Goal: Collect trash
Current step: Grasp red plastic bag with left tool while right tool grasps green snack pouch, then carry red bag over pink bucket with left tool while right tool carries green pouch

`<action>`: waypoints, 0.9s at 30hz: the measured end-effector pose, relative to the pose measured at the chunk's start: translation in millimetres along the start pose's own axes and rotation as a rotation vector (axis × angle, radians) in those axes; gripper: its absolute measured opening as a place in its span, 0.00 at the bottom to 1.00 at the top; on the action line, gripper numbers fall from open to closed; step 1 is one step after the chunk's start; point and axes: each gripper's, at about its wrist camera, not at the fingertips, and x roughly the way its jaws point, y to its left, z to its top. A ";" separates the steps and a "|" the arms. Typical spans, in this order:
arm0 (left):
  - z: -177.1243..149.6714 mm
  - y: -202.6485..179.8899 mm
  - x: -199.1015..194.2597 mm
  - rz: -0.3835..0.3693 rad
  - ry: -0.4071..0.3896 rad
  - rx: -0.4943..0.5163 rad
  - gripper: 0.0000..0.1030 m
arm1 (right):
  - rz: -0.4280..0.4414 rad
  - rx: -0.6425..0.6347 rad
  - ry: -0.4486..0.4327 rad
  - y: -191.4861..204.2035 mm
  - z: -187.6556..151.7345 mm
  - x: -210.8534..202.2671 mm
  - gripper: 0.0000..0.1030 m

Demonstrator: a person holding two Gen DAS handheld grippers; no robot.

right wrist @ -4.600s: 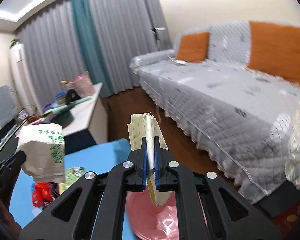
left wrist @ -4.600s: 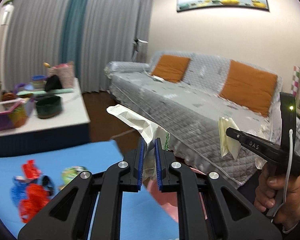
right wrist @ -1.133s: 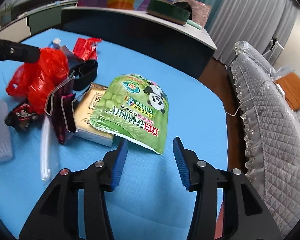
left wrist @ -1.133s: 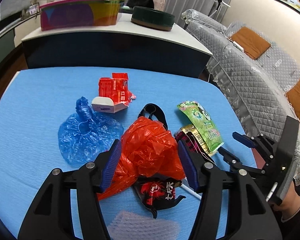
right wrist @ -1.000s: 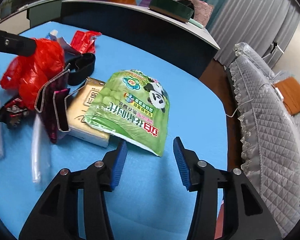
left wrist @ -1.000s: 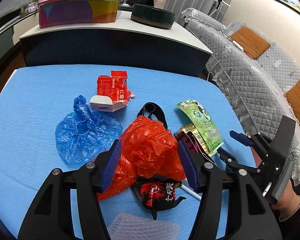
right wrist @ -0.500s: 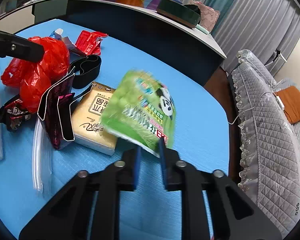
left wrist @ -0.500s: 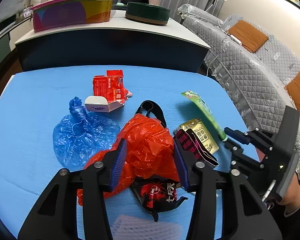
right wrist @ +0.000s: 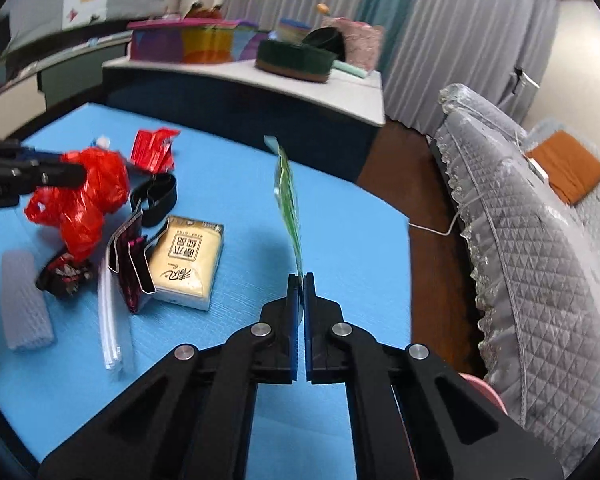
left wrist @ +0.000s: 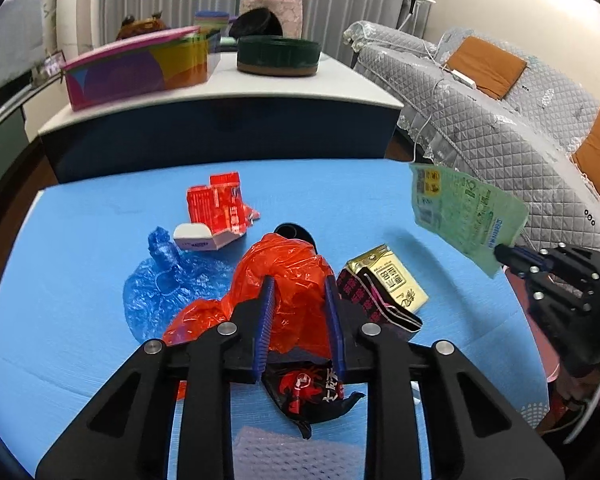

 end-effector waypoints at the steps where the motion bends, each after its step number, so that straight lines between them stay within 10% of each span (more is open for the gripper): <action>1: 0.3 -1.9 -3.6 0.006 -0.013 0.008 0.23 | 0.003 0.017 -0.004 -3.3 -0.3 -4.9 0.02; 27: 4.3 -53.4 -50.1 -0.013 -0.184 0.065 0.23 | -0.023 0.288 -0.122 -71.1 -18.5 -112.3 0.02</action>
